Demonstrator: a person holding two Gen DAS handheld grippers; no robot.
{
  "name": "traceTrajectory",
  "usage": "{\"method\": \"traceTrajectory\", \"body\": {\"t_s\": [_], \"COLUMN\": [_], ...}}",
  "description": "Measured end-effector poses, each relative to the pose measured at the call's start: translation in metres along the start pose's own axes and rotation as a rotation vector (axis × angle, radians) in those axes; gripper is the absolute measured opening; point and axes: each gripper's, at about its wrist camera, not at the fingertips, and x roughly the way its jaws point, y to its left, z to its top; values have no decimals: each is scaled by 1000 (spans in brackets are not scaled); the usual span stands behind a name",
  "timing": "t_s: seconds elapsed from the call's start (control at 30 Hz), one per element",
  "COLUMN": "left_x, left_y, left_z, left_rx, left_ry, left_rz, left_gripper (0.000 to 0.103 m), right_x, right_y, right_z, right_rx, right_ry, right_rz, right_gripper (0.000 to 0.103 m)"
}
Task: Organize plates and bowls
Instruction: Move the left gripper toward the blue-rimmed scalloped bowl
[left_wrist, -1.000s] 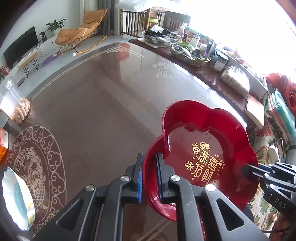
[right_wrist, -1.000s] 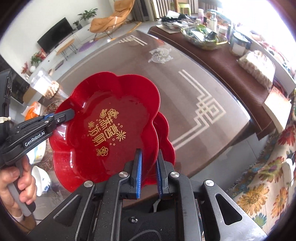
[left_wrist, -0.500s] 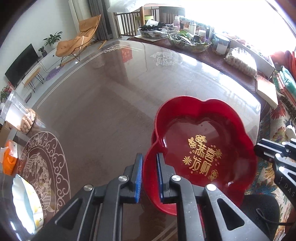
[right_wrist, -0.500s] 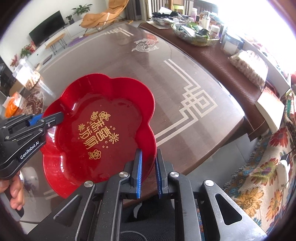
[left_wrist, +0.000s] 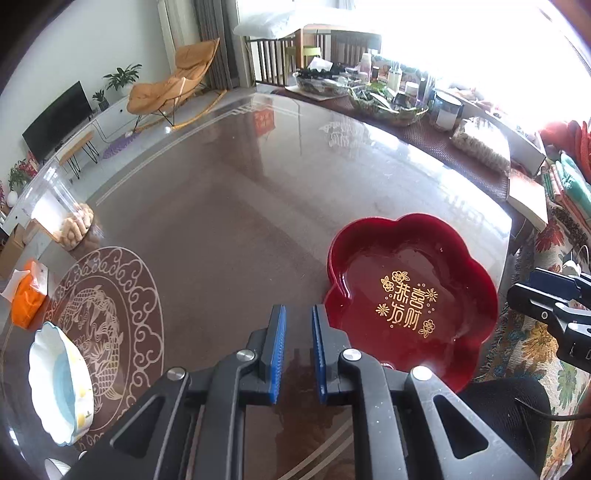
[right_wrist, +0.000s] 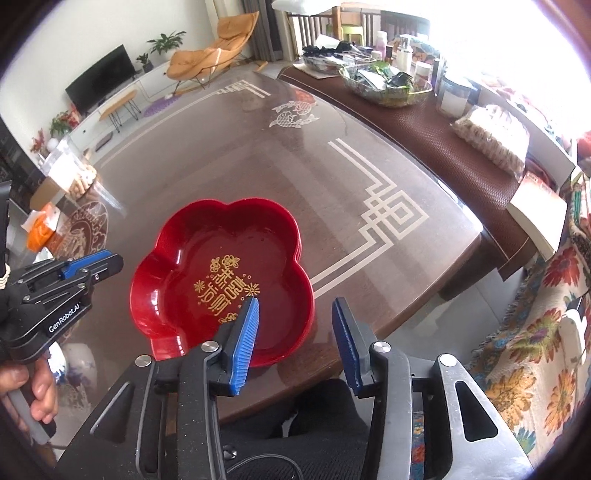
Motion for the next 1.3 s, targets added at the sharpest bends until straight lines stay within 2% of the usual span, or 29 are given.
{"method": "traceTrajectory", "body": {"t_s": [0.1, 0.17, 0.2, 0.27, 0.33, 0.4, 0.47, 0.53, 0.57, 0.6, 0.63, 0.67, 0.77, 0.93, 1.17, 1.3], "left_x": [-35, -56, -64, -78, -86, -91, -97, -100, -101, -101, -101, -103, -106, -110, -109, -118], "left_y": [5, 9, 11, 14, 11, 6, 6, 6, 7, 9, 11, 14, 13, 21, 9, 8], "left_z": [-19, -36, -46, -65, -81, -94, -105, -116, -120, -125, -129, -134, -138, -143, -146, -146], "left_rx": [-54, -110, -142, -196, -201, -185, -198, -214, -222, -236, -258, -277, -268, -266, -183, -198], "left_ry": [-79, -131, -156, -193, -196, -190, -201, -199, -192, -187, -186, -202, -234, -241, -146, -161], "left_rz": [-25, -47, -62, -81, -85, -46, -30, -49, -59, -73, -83, -80, -26, 10, 105, 86], "left_gripper": [13, 13, 14, 16, 17, 17, 17, 19, 24, 50, 81, 88, 88, 88, 88, 88], "right_x": [-21, -41, -52, -79, -109, -130, -134, -121, -112, -104, -98, -95, -84, -74, -68, -65], "right_y": [4, 11, 15, 25, 34, 43, 49, 51, 54, 57, 61, 63, 73, 84, 85, 84], "right_z": [-8, -20, -27, -47, -72, -98, -112, -118, -117, -117, -120, -124, -132, -137, -139, -136], "right_rx": [36, 52, 59, 78, 99, 119, 139, 133, 120, 107, 93, 83, 53, 2, 10, 35], "right_ry": [-55, -118, -163, -292, -465, -610, -655, -602, -561, -534, -516, -505, -469, -435, -364, -300], "right_rz": [37, 48, 45, 8, -31, -57, -51, 9, 14, -6, -36, -55, -44, -81, -134, -156], "right_gripper": [63, 64, 67, 71, 72, 82, 83, 83, 83, 83, 83, 83, 83, 83, 83, 83]}}
